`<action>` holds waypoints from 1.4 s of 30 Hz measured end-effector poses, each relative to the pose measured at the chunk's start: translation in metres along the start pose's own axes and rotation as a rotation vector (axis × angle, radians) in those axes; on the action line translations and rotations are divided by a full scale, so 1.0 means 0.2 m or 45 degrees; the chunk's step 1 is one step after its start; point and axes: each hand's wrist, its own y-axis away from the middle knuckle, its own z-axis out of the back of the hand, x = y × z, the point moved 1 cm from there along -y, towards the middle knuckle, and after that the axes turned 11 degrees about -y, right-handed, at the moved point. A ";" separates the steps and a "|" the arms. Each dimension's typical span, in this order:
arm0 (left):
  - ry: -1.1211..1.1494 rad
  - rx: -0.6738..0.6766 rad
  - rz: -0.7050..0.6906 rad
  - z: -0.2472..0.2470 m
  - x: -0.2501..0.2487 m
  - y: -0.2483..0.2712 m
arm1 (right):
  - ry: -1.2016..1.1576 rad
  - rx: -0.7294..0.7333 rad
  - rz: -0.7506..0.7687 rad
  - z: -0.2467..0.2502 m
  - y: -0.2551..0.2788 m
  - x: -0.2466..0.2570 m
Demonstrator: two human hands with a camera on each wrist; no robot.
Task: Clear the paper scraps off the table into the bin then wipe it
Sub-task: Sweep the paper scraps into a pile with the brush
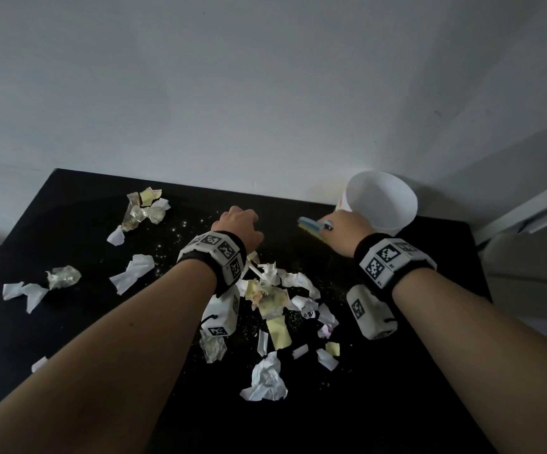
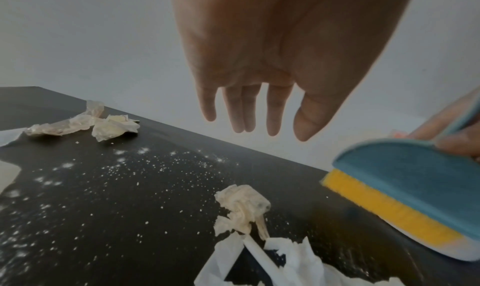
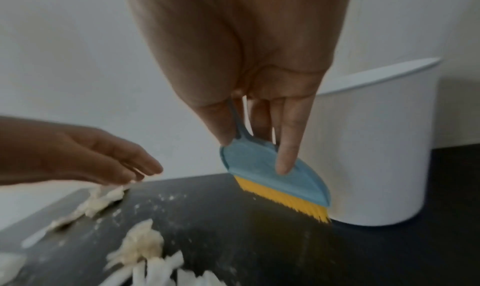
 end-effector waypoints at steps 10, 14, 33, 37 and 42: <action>-0.007 0.008 0.001 -0.08 -0.11 0.09 | -0.352 0.125 -0.132 -0.07 0.13 -0.10; -0.013 -0.003 -0.002 -0.08 -0.16 0.12 | -0.101 -0.077 -0.137 -0.04 0.18 -0.21; -0.049 -0.027 0.043 -0.09 -0.24 0.24 | -0.113 -0.016 -0.097 -0.17 0.27 -0.19; -0.031 -0.068 0.110 -0.06 -0.12 0.26 | -0.153 -0.032 0.074 -0.11 0.23 -0.03; -0.047 -0.073 0.182 -0.03 0.07 0.26 | -0.176 -0.089 0.244 -0.07 0.15 0.12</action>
